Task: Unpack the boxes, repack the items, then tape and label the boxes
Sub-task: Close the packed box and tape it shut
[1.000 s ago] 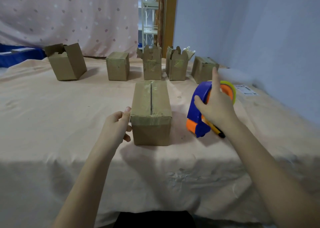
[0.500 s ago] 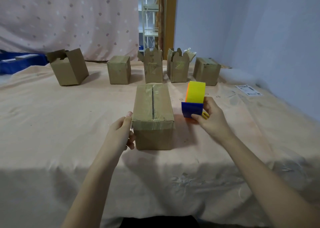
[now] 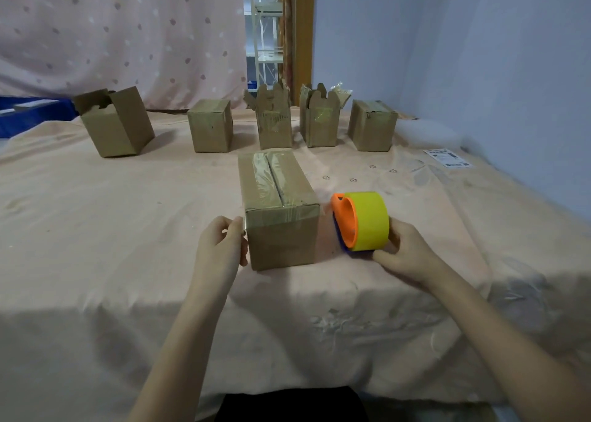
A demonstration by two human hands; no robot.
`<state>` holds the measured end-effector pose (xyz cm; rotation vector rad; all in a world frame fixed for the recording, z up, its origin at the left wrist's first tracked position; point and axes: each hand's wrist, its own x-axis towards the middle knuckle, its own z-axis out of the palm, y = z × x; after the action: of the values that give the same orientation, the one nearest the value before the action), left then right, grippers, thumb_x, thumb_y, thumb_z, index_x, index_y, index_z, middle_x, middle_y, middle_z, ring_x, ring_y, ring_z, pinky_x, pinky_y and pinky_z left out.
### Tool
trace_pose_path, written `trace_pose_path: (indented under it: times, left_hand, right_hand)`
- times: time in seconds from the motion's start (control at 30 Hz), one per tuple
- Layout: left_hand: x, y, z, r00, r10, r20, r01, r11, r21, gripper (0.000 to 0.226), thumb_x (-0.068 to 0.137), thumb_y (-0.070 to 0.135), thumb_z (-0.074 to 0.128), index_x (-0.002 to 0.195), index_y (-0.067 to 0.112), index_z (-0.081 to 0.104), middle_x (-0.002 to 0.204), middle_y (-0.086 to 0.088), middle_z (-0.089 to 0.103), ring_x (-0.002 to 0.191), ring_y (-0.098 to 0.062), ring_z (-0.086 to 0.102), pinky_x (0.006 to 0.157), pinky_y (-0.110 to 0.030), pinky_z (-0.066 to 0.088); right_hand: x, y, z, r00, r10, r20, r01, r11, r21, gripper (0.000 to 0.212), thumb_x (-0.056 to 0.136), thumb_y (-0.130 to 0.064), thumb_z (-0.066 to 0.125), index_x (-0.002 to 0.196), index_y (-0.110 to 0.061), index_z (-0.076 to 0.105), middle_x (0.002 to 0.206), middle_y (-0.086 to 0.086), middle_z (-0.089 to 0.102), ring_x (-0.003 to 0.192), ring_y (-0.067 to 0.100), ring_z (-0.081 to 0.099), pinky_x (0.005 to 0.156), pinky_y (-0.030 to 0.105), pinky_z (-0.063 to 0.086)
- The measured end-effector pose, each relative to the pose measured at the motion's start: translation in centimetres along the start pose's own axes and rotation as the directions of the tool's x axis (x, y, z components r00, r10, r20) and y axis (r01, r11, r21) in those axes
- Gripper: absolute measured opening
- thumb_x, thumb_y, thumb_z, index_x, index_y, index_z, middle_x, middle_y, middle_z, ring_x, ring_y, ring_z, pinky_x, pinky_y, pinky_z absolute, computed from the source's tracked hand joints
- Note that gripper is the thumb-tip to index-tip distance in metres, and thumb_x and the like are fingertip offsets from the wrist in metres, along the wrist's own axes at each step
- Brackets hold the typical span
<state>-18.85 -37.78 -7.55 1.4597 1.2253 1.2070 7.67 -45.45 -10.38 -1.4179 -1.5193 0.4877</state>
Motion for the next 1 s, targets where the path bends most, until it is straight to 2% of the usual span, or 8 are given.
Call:
trace_pose_path:
  times: [0.1,0.2,0.3,0.37,0.53,0.67,0.8,1.0]
  left_hand:
    - [-0.1,-0.1,-0.3,0.984,0.094,-0.149,-0.097,0.995,-0.013,0.022,0.098,0.015,0.041,0.079,0.011,0.052,0.071,-0.002,0.057,0.065,-0.015,0.054,0.062,-0.032,0.039]
    - [-0.9,0.5,-0.9,0.951,0.214,-0.223,-0.230,0.972,-0.050,0.018,0.100,0.013,0.039,0.103,0.017,0.057,0.095,0.007,0.063,0.093,-0.004,0.059,0.082,-0.029,0.046]
    - [-2.0,0.8,-0.6,0.957,0.276,-0.086,-0.279,0.960,-0.029,0.034,0.102,0.020,0.038,0.135,0.026,0.045,0.134,0.019,0.047,0.119,0.013,0.043,0.094,0.000,0.031]
    - [-2.7,0.6,0.3,0.964,0.263,0.033,-0.261,0.963,-0.059,0.051,0.101,0.023,0.042,0.149,0.027,0.025,0.147,0.025,0.026,0.130,0.018,0.025,0.096,0.006,0.020]
    - [-3.1,-0.3,1.9,0.947,0.267,0.178,-0.251,0.962,-0.106,0.085,0.083,0.030,0.050,0.151,0.025,0.000,0.150,0.028,0.007,0.133,0.022,0.012,0.113,-0.013,0.014]
    - [-2.4,-0.6,2.0,0.956,0.236,0.172,-0.208,0.964,-0.166,0.075,0.094,0.012,0.052,0.152,0.019,0.004,0.145,0.028,0.011,0.124,0.028,0.019,0.109,-0.006,0.019]
    - [-1.4,-1.0,0.9,0.968,0.219,0.122,-0.195,0.964,-0.182,0.060,0.098,-0.001,0.042,0.151,0.013,0.016,0.155,0.008,0.020,0.135,0.008,0.022,0.107,-0.004,0.021]
    - [-2.1,-1.2,0.0,0.948,0.227,0.226,-0.158,0.945,-0.287,0.073,0.087,0.008,0.051,0.150,0.017,0.015,0.155,0.007,0.023,0.136,0.005,0.026,0.111,-0.014,0.024]
  right_hand:
    - [-0.1,0.1,-0.1,0.978,-0.022,-0.206,0.006,0.997,-0.074,0.047,0.063,-0.033,0.051,0.106,-0.017,0.057,0.106,0.004,0.059,0.099,0.015,0.057,0.086,0.027,0.043]
    - [-0.4,-2.6,1.1,0.856,-0.224,-0.466,0.104,0.957,-0.270,0.044,0.069,-0.027,0.047,0.105,-0.005,0.056,0.110,0.008,0.053,0.103,0.015,0.050,0.091,0.017,0.040]
    - [-0.3,-6.0,3.2,0.866,-0.323,-0.382,0.244,0.939,-0.241,0.044,0.080,-0.024,0.043,0.117,-0.004,0.058,0.124,0.002,0.052,0.119,0.008,0.046,0.102,0.014,0.033]
    - [0.2,-7.9,5.0,0.956,-0.160,-0.247,0.174,0.984,0.032,0.048,0.089,-0.030,0.041,0.133,-0.014,0.049,0.137,-0.010,0.046,0.131,0.000,0.039,0.109,0.014,0.028]
    - [0.9,-8.6,8.6,0.998,0.060,-0.031,-0.049,0.955,0.294,0.066,0.088,-0.037,0.033,0.151,-0.021,0.023,0.153,-0.019,0.023,0.136,-0.015,0.019,0.104,0.000,0.018]
    - [0.5,-7.4,10.2,0.988,0.152,-0.021,-0.123,0.867,0.483,0.073,0.082,-0.045,0.042,0.150,-0.033,0.018,0.156,-0.019,0.021,0.139,-0.009,0.020,0.118,0.023,0.016]
    - [-0.3,-6.5,11.2,0.997,0.077,-0.021,-0.067,0.948,0.311,0.055,0.082,-0.055,0.036,0.134,-0.062,0.020,0.149,-0.035,0.022,0.139,-0.012,0.016,0.120,0.036,0.015]
    - [-0.1,-6.5,9.2,0.998,0.061,0.034,-0.070,0.890,0.450,0.065,0.081,-0.034,0.043,0.145,-0.032,0.030,0.152,-0.013,0.033,0.139,-0.004,0.026,0.119,0.031,0.019]
